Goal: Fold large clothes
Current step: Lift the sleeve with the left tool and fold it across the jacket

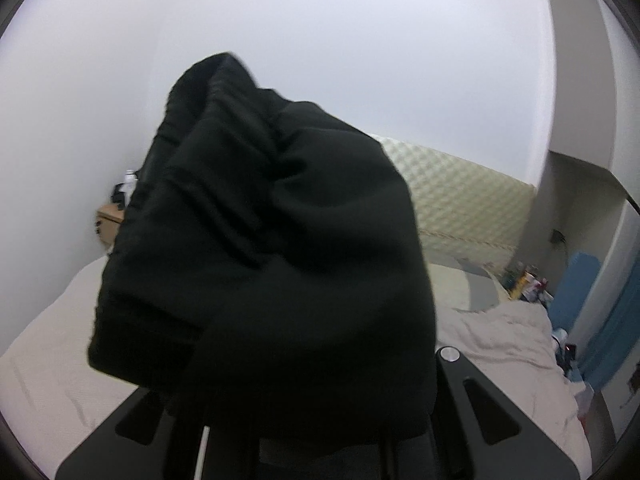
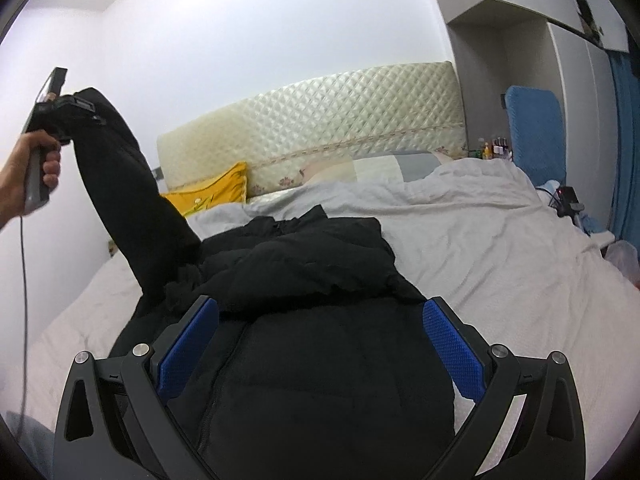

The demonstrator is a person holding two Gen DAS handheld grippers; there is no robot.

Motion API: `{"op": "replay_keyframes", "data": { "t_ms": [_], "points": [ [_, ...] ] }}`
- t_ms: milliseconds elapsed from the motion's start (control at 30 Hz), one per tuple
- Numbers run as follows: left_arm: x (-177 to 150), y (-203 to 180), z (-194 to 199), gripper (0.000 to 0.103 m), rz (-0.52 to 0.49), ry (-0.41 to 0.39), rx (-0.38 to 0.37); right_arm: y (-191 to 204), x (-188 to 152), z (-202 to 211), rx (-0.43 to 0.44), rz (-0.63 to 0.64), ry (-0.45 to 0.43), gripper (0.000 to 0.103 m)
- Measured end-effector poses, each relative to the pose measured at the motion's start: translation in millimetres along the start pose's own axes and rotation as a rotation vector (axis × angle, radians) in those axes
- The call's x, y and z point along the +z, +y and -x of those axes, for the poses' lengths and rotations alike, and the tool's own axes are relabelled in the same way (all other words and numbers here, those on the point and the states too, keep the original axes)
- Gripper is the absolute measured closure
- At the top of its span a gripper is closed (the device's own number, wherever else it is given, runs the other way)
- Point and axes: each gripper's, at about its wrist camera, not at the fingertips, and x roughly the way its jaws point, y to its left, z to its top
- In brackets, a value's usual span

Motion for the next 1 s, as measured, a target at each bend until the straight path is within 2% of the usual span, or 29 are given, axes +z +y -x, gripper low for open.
{"op": "replay_keyframes", "data": {
  "t_ms": [267,400,433,600,733,833,1000],
  "points": [
    [-39,-79,-34,0.089,-0.062,0.056,-0.087,-20,2,8,-0.005,-0.075,-0.028,0.000],
    [-71,-108,-51,0.089,-0.115,0.091,-0.138,-30,3,11,-0.012,-0.110,-0.049,0.000],
    [-77,-104,-48,0.089,-0.126,0.097,-0.146,-33,3,11,-0.015,-0.121,-0.053,0.000],
    [-114,-133,-73,0.089,-0.184,0.131,-0.181,-40,2,14,-0.050,-0.165,-0.083,0.000],
    [-142,-150,-102,0.089,-0.208,0.179,-0.215,-46,0,9,-0.041,-0.179,-0.071,0.000],
    [-164,-141,-108,0.089,-0.229,0.223,-0.237,-51,-1,5,-0.031,-0.197,-0.055,0.000],
    [-199,-145,-134,0.089,-0.253,0.276,-0.233,-53,-2,-2,-0.030,-0.203,-0.042,0.000]
  ]
}}
